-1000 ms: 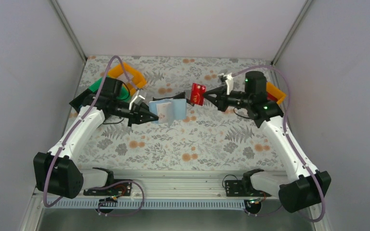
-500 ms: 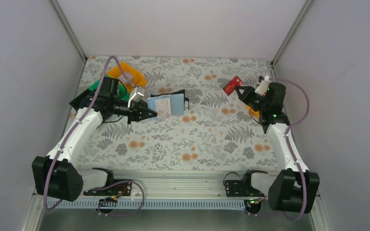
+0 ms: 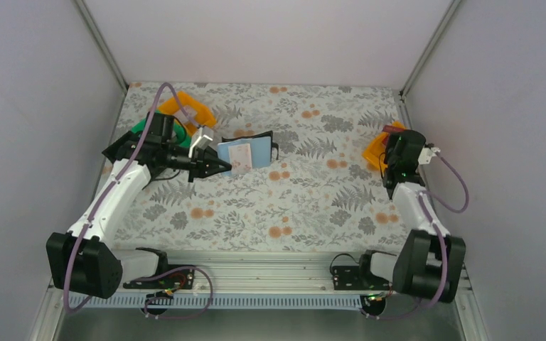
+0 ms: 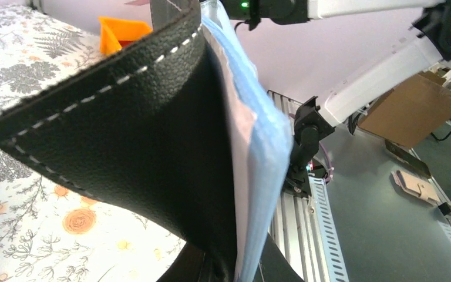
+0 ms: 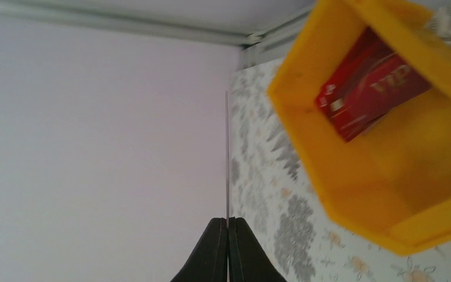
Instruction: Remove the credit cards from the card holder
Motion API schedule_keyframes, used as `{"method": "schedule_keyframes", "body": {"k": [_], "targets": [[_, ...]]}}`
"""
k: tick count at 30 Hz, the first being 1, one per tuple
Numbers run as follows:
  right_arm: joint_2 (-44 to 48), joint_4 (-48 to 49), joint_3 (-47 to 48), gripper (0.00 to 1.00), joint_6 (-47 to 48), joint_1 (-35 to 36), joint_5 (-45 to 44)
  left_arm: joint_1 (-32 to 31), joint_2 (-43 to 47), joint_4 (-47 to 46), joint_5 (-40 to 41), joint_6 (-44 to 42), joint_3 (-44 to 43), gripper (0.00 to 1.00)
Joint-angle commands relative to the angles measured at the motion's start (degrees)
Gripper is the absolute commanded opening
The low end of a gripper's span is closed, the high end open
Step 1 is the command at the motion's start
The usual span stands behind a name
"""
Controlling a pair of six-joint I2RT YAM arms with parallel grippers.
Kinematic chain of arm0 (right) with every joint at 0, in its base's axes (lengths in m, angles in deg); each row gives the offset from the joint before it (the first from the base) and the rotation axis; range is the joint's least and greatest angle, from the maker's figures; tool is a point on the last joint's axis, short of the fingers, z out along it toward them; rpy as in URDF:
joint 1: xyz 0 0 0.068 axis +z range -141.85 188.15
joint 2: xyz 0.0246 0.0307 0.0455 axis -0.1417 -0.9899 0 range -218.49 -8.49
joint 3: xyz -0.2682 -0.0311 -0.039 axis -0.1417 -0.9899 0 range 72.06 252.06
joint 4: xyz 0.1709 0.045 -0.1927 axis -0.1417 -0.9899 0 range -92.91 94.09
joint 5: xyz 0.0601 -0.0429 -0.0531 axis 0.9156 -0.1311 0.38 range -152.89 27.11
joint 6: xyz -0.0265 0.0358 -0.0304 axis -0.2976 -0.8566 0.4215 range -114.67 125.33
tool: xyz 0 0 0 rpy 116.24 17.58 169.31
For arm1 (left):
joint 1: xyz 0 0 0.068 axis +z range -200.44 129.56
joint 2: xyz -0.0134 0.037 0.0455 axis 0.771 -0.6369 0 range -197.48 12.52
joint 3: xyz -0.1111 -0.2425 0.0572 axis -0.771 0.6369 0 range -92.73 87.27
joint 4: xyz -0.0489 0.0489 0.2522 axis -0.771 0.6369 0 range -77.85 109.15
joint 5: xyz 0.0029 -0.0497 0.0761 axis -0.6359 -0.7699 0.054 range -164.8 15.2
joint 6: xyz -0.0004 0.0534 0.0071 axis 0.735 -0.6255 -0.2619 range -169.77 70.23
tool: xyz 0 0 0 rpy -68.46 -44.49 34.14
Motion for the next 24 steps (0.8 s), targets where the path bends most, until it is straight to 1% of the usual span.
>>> {"method": "schedule_keyframes", "body": {"k": [1,3,7,11,14,18,21,24], "targets": [[-8.49,1.81,4.26,0.04,-11.74,-2.51,-3.82,0.34,-1.05,1.72,-3.39,-2.54,-2.22,0.02],[-10.99,0.29,6.3,0.04,-14.0,-3.11,-3.94,0.39,-1.57,1.82,-3.29,-2.56,-2.5,0.02],[-14.05,-0.94,8.53,0.04,-16.98,-4.34,-7.04,0.37,-2.24,2.18,-3.36,-3.17,-2.69,0.02],[-19.56,-2.36,12.21,0.04,-18.09,-6.58,-4.55,0.36,-3.27,2.7,-3.44,-3.61,-3.11,0.02],[-23.69,-6.02,15.87,0.04,-17.9,-7.28,-2.22,0.39,-4.1,2.79,-3.44,-3.54,-3.38,0.02],[-23.78,-6.35,15.03,0.04,-19.86,-7.31,-3.6,0.34,-5.06,2.79,-3.45,-3.41,-3.89,0.02],[-25.66,-8.04,16.08,0.04,-20.19,-7.73,-2.02,0.35,-5.94,2.79,-3.57,-3.29,-4.14,0.02],[-27.78,-7.45,16.62,0.04,-21.32,-7.83,-0.46,0.33,-6.49,2.71,-3.7,-3.14,-4.2,0.02]]}}
